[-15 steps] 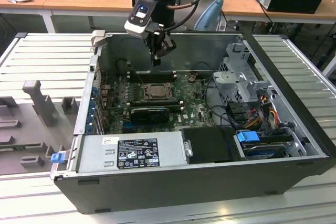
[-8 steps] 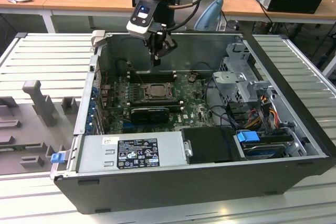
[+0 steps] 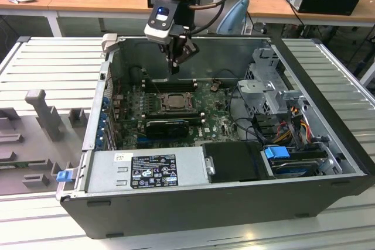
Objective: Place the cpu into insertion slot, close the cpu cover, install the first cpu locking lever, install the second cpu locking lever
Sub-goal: 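Install the first cpu locking lever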
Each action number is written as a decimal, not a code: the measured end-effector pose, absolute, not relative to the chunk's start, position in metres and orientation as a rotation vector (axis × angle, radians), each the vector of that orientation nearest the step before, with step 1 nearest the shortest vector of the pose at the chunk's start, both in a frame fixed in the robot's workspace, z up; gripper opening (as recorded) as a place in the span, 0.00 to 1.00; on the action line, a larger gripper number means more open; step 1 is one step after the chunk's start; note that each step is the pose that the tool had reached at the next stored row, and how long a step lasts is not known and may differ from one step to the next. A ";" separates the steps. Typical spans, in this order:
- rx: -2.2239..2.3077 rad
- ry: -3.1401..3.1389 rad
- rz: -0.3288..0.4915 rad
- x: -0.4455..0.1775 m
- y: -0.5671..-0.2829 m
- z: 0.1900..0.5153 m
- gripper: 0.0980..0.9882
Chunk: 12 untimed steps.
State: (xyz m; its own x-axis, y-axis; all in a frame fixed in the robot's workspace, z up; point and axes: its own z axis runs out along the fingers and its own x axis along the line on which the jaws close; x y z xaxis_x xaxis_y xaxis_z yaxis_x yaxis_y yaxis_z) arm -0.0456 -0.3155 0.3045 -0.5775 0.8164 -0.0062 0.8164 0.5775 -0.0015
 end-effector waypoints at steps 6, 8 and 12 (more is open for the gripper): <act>1.371 2.820 -0.010 -0.046 -0.315 0.305 0.01; 1.349 2.830 -0.010 -0.046 -0.315 0.305 0.01; 1.321 2.843 -0.011 -0.046 -0.315 0.305 0.01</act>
